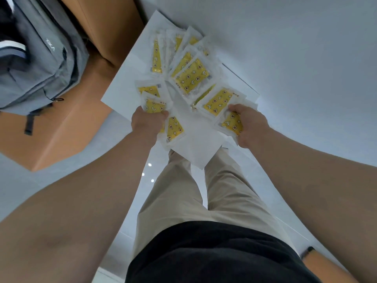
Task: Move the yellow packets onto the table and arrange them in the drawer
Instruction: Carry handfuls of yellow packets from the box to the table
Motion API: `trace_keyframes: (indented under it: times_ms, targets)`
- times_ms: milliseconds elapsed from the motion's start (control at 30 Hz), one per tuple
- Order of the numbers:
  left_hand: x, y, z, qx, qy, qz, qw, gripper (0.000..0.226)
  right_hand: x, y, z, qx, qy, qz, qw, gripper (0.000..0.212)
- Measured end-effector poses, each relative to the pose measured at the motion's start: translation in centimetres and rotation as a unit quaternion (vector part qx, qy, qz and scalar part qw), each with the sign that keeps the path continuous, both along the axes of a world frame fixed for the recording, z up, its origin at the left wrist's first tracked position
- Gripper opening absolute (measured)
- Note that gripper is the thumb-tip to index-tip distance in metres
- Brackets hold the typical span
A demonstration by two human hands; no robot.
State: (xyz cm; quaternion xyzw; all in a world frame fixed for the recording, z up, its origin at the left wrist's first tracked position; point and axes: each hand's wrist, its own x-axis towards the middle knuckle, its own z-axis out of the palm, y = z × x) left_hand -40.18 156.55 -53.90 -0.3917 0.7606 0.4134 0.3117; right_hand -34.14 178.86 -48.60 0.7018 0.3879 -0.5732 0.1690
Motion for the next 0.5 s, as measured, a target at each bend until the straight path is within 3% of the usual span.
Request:
trace_keyframes:
  times_ms: [200, 367, 500]
  targets:
    - [-0.6, -0.2, 5.3, 0.05, 0.022, -0.02, 0.998, 0.052, 0.7, -0.6, 4.7, 0.006, 0.048, -0.007, 0.999, 0.047]
    - [-1.4, 0.6, 11.6, 0.119, 0.045, -0.075, 0.989, 0.043, 3.4, -1.2, 9.4, -0.015, 0.106, -0.054, 0.993, 0.018]
    - [-1.5, 2.0, 15.6, 0.148, 0.026, -0.171, 0.974, 0.044, 7.4, -1.7, 12.3, -0.015, 0.14, -0.146, 0.979, 0.034]
